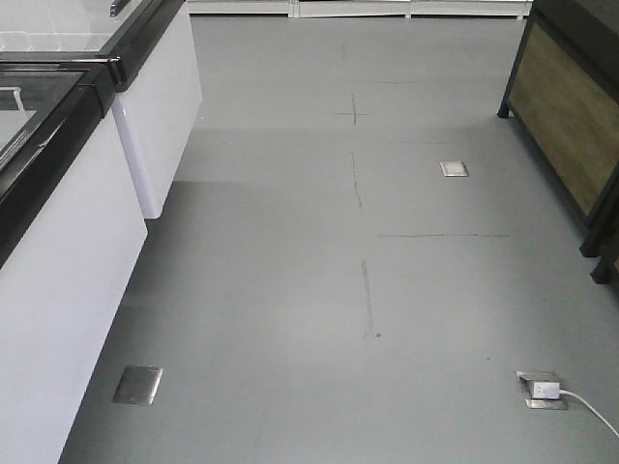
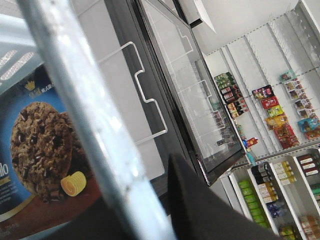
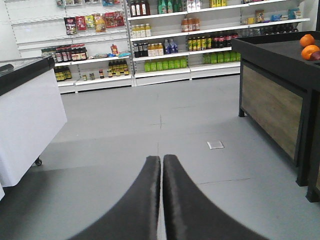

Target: Left arm holds basket, right arm returns cookies

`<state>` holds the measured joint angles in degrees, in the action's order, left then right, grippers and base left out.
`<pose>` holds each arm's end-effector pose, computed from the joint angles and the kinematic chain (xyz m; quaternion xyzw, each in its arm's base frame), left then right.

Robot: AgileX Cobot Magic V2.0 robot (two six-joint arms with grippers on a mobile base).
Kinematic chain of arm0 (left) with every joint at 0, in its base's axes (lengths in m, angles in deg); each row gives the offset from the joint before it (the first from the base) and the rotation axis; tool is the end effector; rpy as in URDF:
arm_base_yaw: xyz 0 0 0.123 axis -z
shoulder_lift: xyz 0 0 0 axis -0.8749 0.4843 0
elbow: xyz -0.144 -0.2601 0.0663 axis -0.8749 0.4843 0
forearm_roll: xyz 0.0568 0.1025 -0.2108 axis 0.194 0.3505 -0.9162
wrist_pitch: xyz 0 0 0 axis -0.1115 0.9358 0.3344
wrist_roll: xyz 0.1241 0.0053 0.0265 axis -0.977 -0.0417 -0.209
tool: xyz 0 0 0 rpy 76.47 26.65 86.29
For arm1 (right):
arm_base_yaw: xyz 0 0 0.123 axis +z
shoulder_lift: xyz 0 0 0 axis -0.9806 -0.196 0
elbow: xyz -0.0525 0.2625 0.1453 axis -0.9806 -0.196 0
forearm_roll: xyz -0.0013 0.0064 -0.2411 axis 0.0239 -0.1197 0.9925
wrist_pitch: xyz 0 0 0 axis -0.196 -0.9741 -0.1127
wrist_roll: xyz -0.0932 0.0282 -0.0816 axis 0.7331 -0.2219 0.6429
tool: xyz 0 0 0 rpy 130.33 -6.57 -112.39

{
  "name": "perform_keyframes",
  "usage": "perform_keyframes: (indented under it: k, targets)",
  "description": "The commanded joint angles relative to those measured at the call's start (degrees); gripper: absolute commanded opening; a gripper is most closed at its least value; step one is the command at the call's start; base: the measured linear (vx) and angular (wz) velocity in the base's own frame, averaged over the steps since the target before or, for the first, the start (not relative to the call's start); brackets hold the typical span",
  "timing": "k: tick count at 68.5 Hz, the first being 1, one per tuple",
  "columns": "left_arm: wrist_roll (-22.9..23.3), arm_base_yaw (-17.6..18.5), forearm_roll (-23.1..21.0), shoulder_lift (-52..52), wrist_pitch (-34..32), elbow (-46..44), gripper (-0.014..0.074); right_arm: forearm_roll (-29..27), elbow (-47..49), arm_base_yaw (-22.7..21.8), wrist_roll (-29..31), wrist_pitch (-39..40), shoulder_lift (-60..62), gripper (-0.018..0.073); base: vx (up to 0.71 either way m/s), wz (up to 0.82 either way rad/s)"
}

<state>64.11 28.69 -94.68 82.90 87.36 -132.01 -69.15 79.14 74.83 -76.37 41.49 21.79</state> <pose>0.3259 0.2094 0.3423 -0.5771 0.5503 -0.1336 0.5884 0.0623 -0.0039 0.1943 0.0550 0.7146 0.0084 0.6973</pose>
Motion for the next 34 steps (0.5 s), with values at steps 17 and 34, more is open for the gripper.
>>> perform_keyframes:
  k: [17,34]
  targets:
    - [2.0,0.0,-2.9,-3.6,-2.0,-1.0,-0.0007,0.3,-0.1,-0.2,0.4,4.2,0.6,-0.0008,0.00,0.00]
    - [1.9,0.0,-2.4,-5.8,-2.2,-1.8,-0.0007,0.3,-0.1,-0.2,0.4,4.2,0.6,-0.0008,0.00,0.00]
